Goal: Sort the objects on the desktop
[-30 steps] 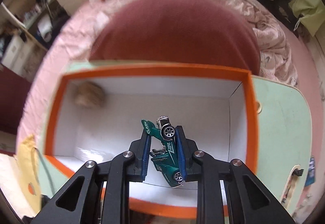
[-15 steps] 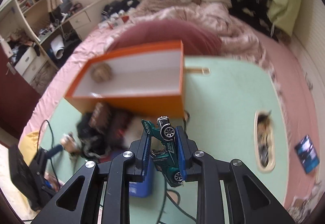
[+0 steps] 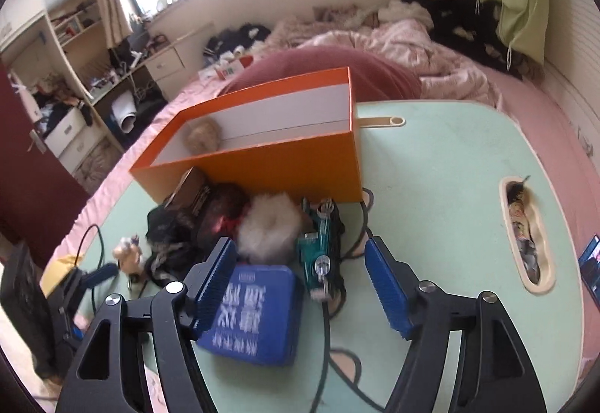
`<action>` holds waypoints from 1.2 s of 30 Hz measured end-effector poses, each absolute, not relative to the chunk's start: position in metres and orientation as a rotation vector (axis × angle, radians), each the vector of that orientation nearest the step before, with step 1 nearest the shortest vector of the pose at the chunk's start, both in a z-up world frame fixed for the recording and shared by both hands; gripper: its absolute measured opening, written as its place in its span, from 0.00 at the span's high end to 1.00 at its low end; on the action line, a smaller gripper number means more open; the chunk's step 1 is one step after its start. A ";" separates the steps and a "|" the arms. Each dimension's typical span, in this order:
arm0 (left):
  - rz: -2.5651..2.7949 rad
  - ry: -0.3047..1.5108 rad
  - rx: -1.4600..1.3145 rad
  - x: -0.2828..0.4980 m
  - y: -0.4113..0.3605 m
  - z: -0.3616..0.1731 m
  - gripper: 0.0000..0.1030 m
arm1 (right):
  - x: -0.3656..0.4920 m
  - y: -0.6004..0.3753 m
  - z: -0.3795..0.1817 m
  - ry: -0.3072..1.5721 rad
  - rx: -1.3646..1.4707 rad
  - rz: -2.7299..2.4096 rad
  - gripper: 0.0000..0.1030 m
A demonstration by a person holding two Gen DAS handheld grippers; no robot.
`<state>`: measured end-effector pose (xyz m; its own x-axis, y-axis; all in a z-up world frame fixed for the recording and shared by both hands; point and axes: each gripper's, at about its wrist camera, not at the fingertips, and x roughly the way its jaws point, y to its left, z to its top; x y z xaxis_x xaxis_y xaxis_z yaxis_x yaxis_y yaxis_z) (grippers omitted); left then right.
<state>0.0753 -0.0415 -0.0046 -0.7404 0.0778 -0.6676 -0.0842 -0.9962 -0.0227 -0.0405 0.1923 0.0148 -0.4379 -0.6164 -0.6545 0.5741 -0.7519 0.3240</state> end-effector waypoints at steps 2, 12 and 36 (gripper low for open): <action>2.852 0.014 -1.093 0.075 -0.041 -0.005 0.00 | -0.025 0.200 0.008 -0.042 1.004 -2.178 0.25; 2.853 0.014 -1.095 0.076 -0.042 -0.005 0.00 | 0.030 0.186 -0.018 0.216 0.875 -2.263 0.01; 2.853 0.016 -1.093 0.076 -0.041 -0.005 0.00 | 0.026 0.188 -0.023 0.199 0.865 -2.263 0.00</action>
